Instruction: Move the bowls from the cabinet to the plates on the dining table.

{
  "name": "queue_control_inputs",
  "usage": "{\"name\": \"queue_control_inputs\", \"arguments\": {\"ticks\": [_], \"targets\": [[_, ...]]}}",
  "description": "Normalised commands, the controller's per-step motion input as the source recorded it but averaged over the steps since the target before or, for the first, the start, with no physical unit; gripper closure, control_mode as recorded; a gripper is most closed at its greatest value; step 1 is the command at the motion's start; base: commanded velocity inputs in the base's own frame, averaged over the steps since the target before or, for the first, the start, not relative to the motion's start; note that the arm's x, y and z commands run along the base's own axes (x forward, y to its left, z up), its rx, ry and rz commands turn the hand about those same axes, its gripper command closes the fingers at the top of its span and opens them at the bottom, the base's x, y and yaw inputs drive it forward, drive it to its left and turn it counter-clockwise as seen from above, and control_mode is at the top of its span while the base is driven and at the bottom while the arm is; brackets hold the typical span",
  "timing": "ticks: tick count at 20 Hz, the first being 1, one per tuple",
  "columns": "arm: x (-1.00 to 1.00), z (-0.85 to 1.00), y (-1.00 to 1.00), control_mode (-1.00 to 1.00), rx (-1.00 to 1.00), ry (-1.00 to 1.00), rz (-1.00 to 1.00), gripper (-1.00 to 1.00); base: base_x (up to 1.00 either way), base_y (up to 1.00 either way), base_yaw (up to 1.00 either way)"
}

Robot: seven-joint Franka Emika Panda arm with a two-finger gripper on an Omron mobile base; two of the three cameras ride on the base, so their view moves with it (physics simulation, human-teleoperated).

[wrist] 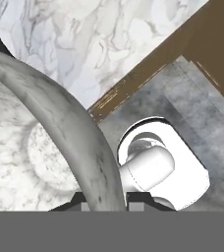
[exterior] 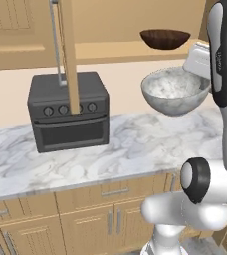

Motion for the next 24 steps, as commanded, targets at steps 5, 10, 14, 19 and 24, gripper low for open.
{"name": "queue_control_inputs", "arguments": {"ticks": [5,10,14,19,24], "targets": [[0.00,0.00,0.00,1.00,0.00,0.00,0.00,1.00,-0.62,-0.01,-0.02],[0.00,0.00,0.00,1.00,0.00,0.00,0.00,1.00,-0.62,-0.04,0.00],[0.00,0.00,0.00,1.00,0.00,0.00,0.00,1.00,-0.62,-0.05,0.00],[0.00,0.00,0.00,1.00,0.00,0.00,0.00,1.00,-0.62,-0.04,0.00],[0.00,0.00,0.00,1.00,0.00,0.00,0.00,1.00,-0.62,-0.05,0.00]]}}
